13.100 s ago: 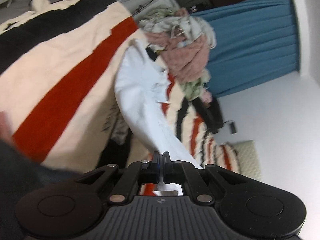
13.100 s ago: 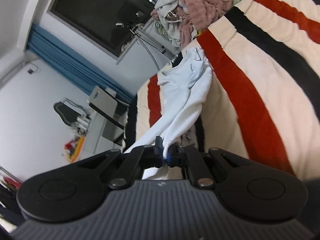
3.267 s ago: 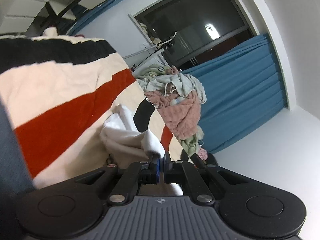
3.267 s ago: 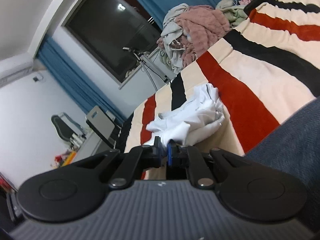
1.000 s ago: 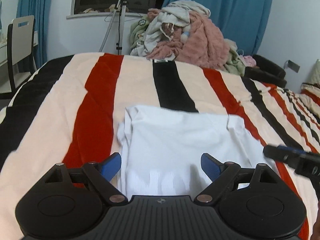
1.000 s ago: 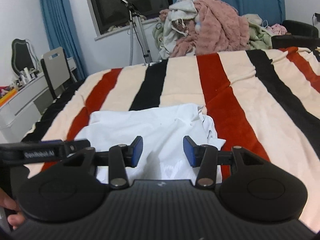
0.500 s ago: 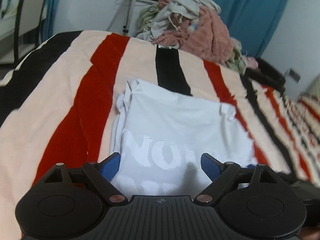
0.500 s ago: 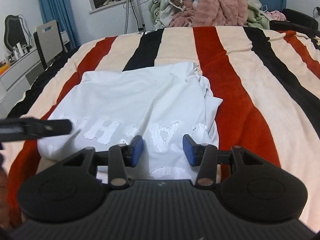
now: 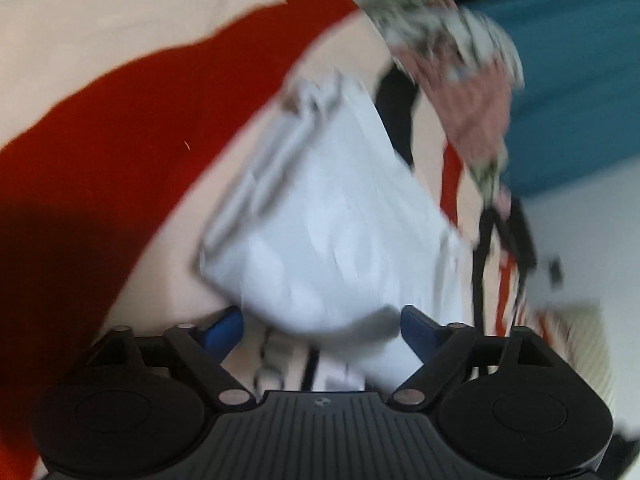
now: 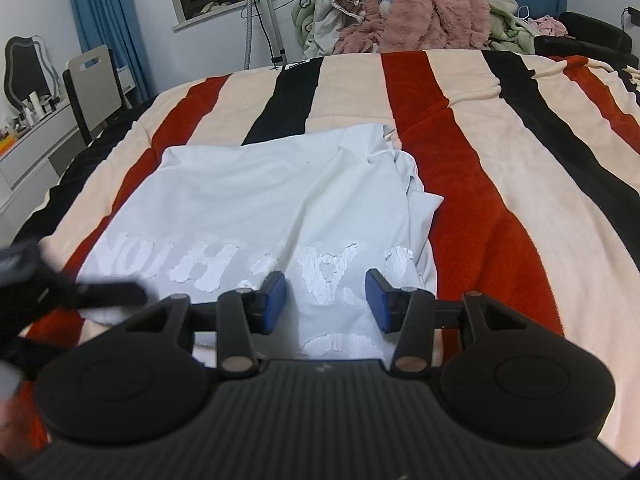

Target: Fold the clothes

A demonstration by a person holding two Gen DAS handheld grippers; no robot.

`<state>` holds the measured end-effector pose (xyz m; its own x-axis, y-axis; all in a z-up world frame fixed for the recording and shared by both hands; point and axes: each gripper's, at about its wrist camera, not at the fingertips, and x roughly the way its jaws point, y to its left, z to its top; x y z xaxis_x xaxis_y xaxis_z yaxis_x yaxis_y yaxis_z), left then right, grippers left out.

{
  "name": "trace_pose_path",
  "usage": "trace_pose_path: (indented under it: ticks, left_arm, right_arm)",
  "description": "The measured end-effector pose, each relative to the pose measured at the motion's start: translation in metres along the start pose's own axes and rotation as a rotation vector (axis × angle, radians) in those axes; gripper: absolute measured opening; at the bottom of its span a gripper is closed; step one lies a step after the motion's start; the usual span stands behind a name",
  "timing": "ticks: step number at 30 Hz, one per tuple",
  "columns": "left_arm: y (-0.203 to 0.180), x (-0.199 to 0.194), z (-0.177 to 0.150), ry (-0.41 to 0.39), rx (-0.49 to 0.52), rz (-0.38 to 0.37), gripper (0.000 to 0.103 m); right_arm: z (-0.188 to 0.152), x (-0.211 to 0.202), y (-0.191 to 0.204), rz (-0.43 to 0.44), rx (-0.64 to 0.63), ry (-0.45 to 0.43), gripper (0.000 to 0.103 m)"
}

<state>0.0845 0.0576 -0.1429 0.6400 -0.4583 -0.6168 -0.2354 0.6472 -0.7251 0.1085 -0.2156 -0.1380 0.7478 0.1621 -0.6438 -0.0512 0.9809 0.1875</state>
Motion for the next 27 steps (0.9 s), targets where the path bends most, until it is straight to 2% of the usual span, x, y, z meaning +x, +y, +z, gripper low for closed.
trace_pose_path:
  ticks: [1,2,4,5,7,8,10,11,13,15,19,21,23,26,27]
  left_arm:
    - [0.001,-0.001,0.002,-0.026,-0.009,-0.003,0.061]
    - [0.002,-0.002,0.002,-0.048,-0.004,-0.005,0.057]
    - [0.004,-0.004,0.002,-0.080,0.008,-0.003,0.040]
    - [0.005,-0.004,0.002,-0.090,0.012,-0.003,0.037]
    - [0.005,-0.005,0.002,-0.096,0.006,-0.011,0.024]
    - [0.005,-0.005,0.001,-0.099,0.003,-0.015,0.022]
    - [0.005,-0.006,0.001,-0.105,-0.003,-0.024,0.019]
    - [0.005,-0.006,0.001,-0.108,-0.006,-0.028,0.019]
    - [0.005,-0.007,0.000,-0.114,-0.013,-0.036,0.018]
    - [0.005,-0.008,0.000,-0.121,-0.019,-0.045,0.018]
    - [0.005,-0.010,-0.001,-0.133,-0.032,-0.061,0.017]
    - [0.005,-0.010,-0.002,-0.139,-0.036,-0.067,0.016]
    - [0.006,-0.011,-0.002,-0.143,-0.044,-0.074,0.016]
    - [0.007,-0.012,-0.001,-0.149,-0.063,-0.083,0.015]
    - [0.007,-0.012,-0.001,-0.151,-0.063,-0.087,0.015]
  right_arm:
    - [0.000,0.000,0.000,-0.001,-0.001,-0.001,0.047]
    - [0.000,0.000,0.000,-0.003,-0.002,-0.002,0.047]
    - [-0.001,-0.001,0.000,-0.005,0.000,-0.004,0.047]
    - [-0.002,-0.002,0.000,-0.004,0.005,-0.007,0.047]
    - [-0.002,-0.005,-0.002,0.003,0.027,-0.019,0.047]
    - [-0.001,-0.007,-0.004,0.017,0.051,-0.027,0.047]
    - [0.000,-0.017,-0.013,0.083,0.150,-0.041,0.051]
    - [-0.002,-0.022,-0.019,0.138,0.229,-0.036,0.059]
    - [-0.004,-0.032,-0.031,0.247,0.388,-0.026,0.090]
    - [-0.013,-0.038,-0.041,0.367,0.542,-0.005,0.090]
    - [-0.038,-0.028,-0.048,0.541,0.751,0.095,0.091]
    - [-0.047,-0.009,-0.048,0.582,0.827,0.166,0.091]
    - [-0.055,0.011,-0.050,0.602,0.904,0.200,0.090]
    - [-0.064,0.026,-0.062,0.599,1.034,0.162,0.088]
    - [-0.065,0.026,-0.067,0.592,1.070,0.127,0.082]
